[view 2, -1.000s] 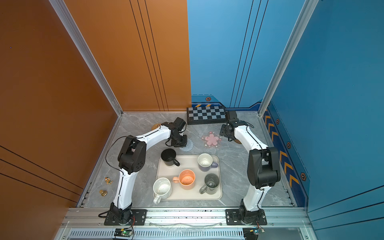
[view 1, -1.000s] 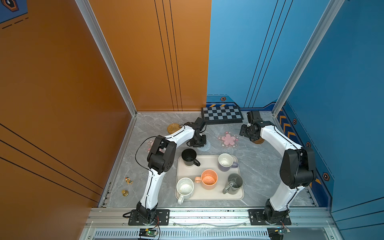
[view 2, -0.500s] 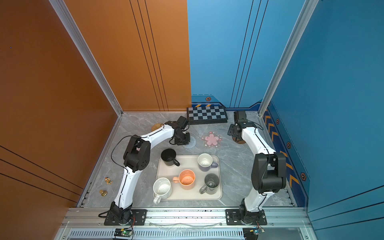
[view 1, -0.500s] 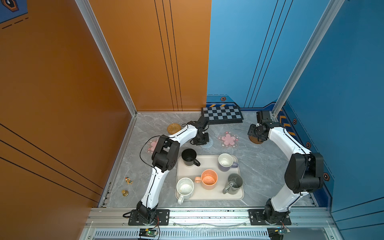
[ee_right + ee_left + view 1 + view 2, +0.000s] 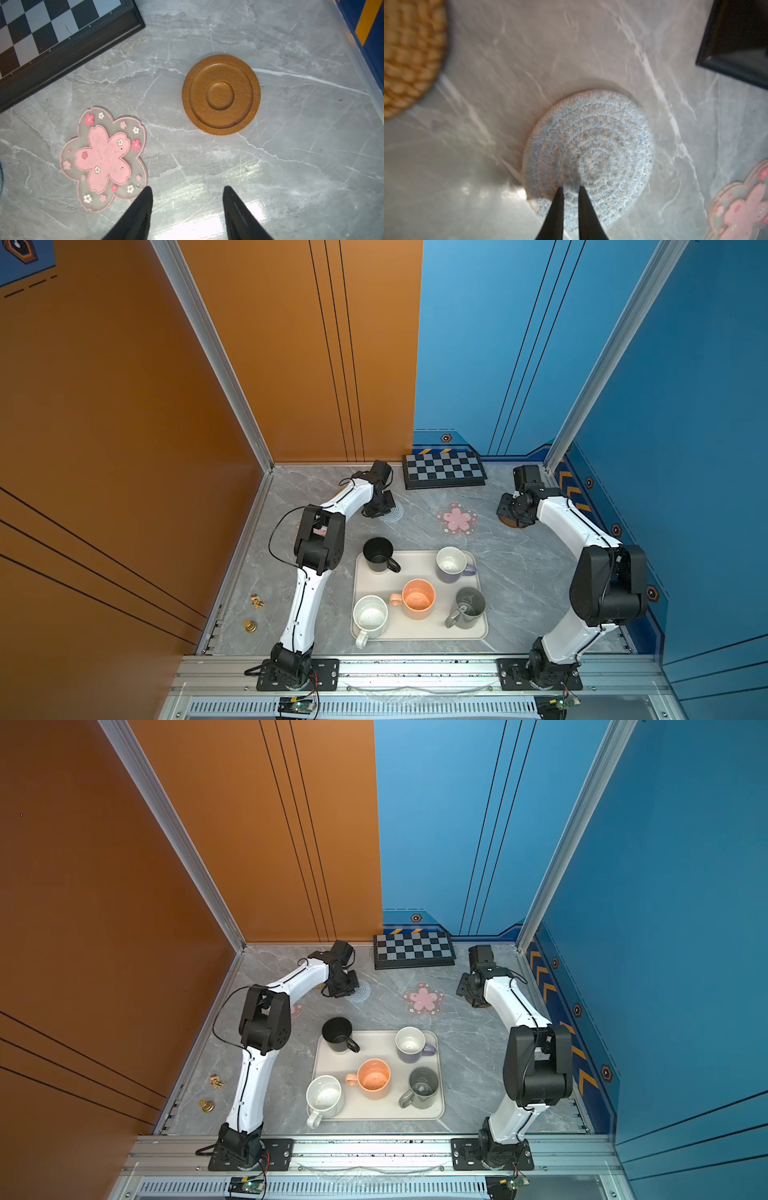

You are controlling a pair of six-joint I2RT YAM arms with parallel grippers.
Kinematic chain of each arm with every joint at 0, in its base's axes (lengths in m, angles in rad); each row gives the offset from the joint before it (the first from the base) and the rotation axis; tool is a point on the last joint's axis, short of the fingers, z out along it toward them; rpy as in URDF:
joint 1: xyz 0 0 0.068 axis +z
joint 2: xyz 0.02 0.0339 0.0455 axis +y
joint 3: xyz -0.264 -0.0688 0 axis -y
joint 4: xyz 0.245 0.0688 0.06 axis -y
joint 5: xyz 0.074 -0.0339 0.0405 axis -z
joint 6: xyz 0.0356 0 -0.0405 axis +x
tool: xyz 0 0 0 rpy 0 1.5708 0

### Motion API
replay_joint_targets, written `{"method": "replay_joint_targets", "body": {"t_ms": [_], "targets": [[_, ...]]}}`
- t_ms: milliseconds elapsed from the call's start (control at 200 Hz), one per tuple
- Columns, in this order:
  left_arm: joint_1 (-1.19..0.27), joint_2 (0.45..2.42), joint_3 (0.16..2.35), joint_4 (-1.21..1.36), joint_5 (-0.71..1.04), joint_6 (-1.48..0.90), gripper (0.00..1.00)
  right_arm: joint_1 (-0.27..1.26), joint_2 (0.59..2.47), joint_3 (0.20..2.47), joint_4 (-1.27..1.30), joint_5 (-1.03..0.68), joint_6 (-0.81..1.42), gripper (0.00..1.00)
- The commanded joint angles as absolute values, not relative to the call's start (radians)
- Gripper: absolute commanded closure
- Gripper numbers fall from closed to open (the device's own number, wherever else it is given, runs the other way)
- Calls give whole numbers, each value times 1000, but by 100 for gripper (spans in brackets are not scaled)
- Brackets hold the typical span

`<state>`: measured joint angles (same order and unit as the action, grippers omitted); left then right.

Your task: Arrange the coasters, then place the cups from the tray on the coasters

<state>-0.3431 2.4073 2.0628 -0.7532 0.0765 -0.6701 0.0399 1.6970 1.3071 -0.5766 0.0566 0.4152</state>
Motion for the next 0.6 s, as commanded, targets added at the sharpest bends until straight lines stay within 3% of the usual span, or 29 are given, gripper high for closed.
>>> {"method": "replay_joint_targets", "body": {"t_ms": [0,230,370,591], "targets": [[-351,2433,2150,-787,115,-609,82,35,1662,1291,-606,67,410,43],[-302,2298,2155,-788,29,-558,80,37,1650,1273,-606,69,416,43],[-243,2259,2082,-800,-38,-582,83,45,1646,1266,-606,62,420,43],[-196,2309,2065,-799,-96,-595,88,63,1626,1251,-607,61,428,43]]}}
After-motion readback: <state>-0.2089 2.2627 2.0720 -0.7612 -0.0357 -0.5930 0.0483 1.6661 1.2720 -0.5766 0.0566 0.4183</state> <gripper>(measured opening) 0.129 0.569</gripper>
